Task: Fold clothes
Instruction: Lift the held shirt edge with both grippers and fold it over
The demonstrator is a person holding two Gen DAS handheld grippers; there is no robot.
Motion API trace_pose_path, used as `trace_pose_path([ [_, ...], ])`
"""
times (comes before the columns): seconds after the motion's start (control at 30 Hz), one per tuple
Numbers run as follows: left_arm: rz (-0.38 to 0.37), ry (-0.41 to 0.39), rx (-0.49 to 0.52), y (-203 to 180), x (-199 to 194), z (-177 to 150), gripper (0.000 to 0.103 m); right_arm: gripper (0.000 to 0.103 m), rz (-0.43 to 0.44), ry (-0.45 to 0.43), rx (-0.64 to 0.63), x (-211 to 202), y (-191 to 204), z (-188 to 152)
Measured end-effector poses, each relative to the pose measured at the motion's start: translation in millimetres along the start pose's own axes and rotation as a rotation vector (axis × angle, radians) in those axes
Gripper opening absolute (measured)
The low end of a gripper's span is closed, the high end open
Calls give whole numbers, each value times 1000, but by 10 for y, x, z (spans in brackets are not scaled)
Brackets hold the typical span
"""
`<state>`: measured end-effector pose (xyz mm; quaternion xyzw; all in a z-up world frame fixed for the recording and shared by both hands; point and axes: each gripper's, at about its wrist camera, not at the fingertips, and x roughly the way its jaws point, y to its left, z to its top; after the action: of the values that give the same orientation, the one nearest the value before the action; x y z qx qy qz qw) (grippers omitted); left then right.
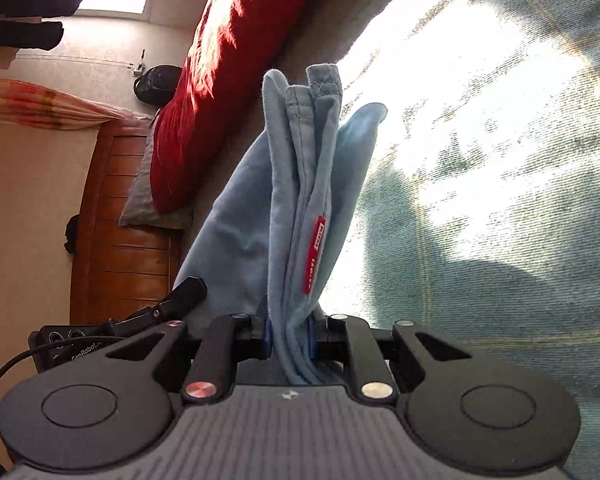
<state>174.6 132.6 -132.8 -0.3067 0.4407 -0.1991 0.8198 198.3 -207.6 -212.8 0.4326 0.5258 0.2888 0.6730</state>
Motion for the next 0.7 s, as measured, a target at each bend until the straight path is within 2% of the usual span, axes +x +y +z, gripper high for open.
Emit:
trace_pose_path([
  [0.2,59,-49,-14,562,-900,114,6,19,37,71,-34,795,614,-416],
  [0.43,143,-125,-41,1199,-1864,186,6,19,91,212,-85,1920,1365,-862],
  [0.7,248,-188,-100,1957,-2656,206,6,20,122,383,-143,3033,2026,-1307],
])
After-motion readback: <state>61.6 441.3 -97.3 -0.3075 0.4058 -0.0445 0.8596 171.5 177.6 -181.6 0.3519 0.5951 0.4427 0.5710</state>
